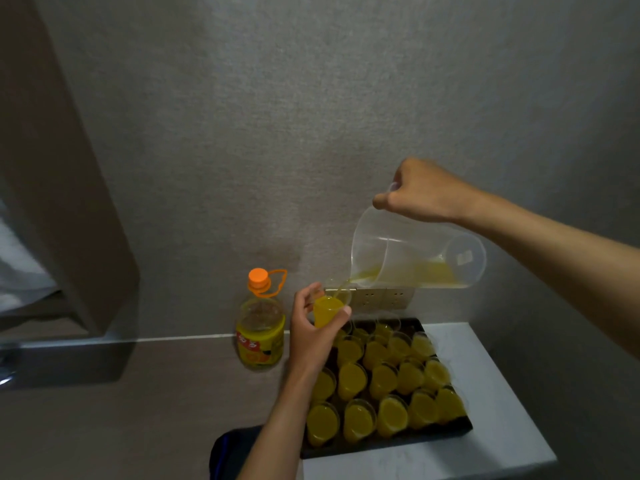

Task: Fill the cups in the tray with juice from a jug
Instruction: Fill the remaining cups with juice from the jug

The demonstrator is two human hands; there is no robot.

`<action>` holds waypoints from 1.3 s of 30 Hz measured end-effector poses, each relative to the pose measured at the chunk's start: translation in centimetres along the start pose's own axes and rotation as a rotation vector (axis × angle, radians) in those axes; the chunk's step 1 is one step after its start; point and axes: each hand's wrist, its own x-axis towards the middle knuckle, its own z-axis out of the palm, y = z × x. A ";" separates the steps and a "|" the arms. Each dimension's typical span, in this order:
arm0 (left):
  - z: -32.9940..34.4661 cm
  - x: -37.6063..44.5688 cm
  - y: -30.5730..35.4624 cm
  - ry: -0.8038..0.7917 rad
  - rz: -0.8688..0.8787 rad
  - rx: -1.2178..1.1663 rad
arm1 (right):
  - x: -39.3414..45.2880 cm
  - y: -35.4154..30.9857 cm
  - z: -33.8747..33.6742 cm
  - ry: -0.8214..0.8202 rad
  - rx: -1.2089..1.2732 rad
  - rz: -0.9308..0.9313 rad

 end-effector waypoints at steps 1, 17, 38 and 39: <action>0.0 0.0 0.0 0.000 -0.002 -0.001 | 0.0 0.0 0.0 -0.001 0.002 0.000; -0.2 0.3 -0.2 -0.007 0.005 -0.019 | 0.7 0.1 0.9 -0.011 -0.015 -0.019; -0.2 0.4 -0.7 -0.011 0.015 -0.032 | 1.1 -0.3 1.5 -0.017 -0.045 -0.038; -0.1 0.5 -0.7 -0.007 0.016 -0.035 | 1.1 -0.3 1.5 -0.019 -0.043 -0.043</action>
